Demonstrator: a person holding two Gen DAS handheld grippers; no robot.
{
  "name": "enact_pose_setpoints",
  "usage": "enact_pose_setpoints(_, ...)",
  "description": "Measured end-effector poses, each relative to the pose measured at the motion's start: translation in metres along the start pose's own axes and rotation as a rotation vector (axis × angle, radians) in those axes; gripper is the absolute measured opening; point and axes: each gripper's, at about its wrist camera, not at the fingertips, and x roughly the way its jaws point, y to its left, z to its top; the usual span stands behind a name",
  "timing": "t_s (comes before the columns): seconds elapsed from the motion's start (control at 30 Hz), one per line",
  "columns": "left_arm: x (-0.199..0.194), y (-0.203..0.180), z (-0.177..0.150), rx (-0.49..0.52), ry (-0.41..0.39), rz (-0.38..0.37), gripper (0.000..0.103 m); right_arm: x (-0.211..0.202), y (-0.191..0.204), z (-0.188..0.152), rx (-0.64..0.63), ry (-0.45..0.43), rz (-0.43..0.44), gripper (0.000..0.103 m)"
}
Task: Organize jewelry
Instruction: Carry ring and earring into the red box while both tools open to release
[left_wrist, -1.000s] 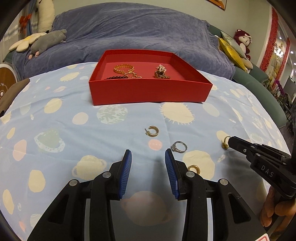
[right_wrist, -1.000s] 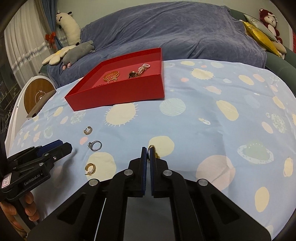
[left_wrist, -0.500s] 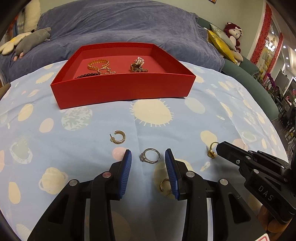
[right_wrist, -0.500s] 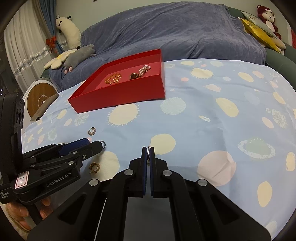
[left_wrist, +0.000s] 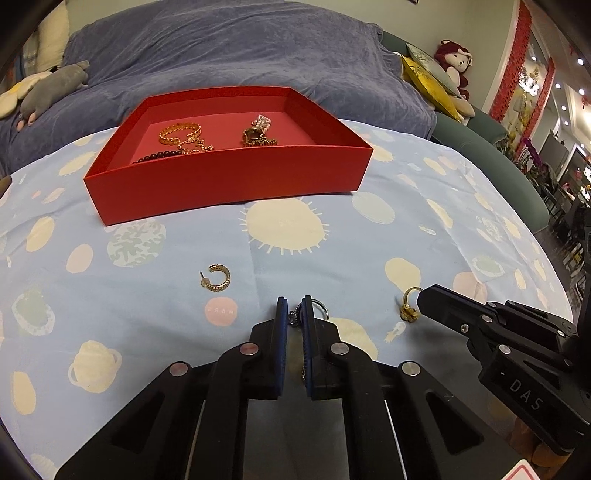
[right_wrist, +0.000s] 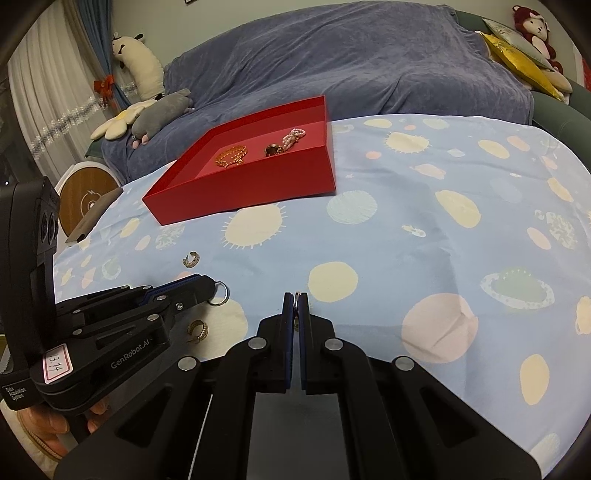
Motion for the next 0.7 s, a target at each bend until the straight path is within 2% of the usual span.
enact_pose_setpoints(0.47,-0.044,0.020,0.014,-0.067,-0.055,-0.004,0.005,-0.032,0.013,0.026,-0.010,-0.067,0.064,0.001)
enact_pose_setpoints(0.7,-0.067,0.043,0.026,-0.072,-0.101,0.035,0.005,-0.036,0.022,0.051,-0.047,-0.089,0.085,0.001)
